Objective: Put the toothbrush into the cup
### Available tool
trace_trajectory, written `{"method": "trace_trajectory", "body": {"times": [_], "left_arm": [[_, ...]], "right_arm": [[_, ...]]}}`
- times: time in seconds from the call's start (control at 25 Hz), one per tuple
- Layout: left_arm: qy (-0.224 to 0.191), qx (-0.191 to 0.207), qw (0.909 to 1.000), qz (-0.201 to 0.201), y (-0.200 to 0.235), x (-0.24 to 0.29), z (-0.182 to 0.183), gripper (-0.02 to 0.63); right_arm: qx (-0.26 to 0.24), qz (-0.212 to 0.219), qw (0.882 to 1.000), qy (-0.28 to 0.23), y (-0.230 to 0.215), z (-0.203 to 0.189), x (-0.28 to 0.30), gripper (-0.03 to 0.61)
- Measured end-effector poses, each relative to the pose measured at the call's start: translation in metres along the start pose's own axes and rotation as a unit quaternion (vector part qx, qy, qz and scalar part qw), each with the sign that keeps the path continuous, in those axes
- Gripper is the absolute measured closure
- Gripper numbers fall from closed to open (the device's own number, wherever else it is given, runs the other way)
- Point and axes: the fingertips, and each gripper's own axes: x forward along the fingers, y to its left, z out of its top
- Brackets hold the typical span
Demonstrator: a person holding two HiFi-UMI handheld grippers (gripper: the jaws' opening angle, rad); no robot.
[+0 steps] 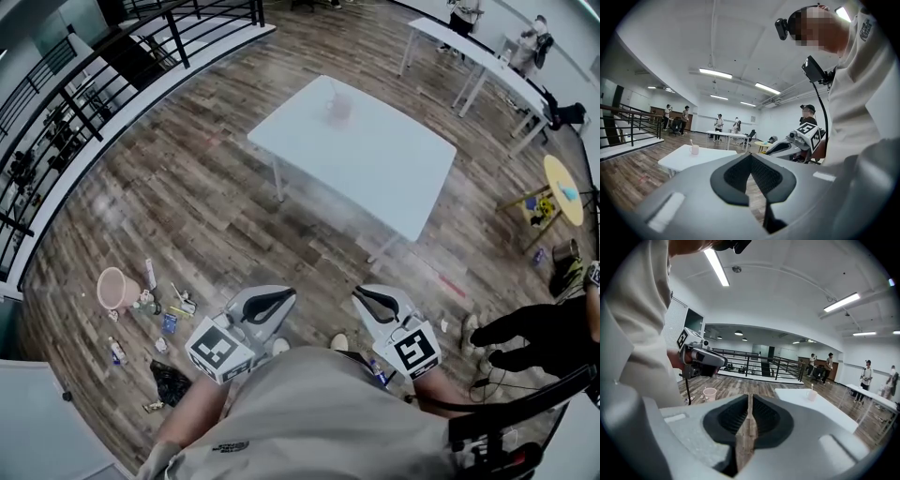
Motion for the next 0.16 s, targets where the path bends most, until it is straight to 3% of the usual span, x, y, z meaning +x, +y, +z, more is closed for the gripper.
{"method": "trace_trajectory", "body": {"times": [0.16], "left_arm": [[0.001,0.004,1.0000,-0.001,0.011,-0.025,-0.006,0.607]], "right_arm": [[-0.003,0.001,1.000,0.001,0.021,0.006,0.013,0.546]]}}
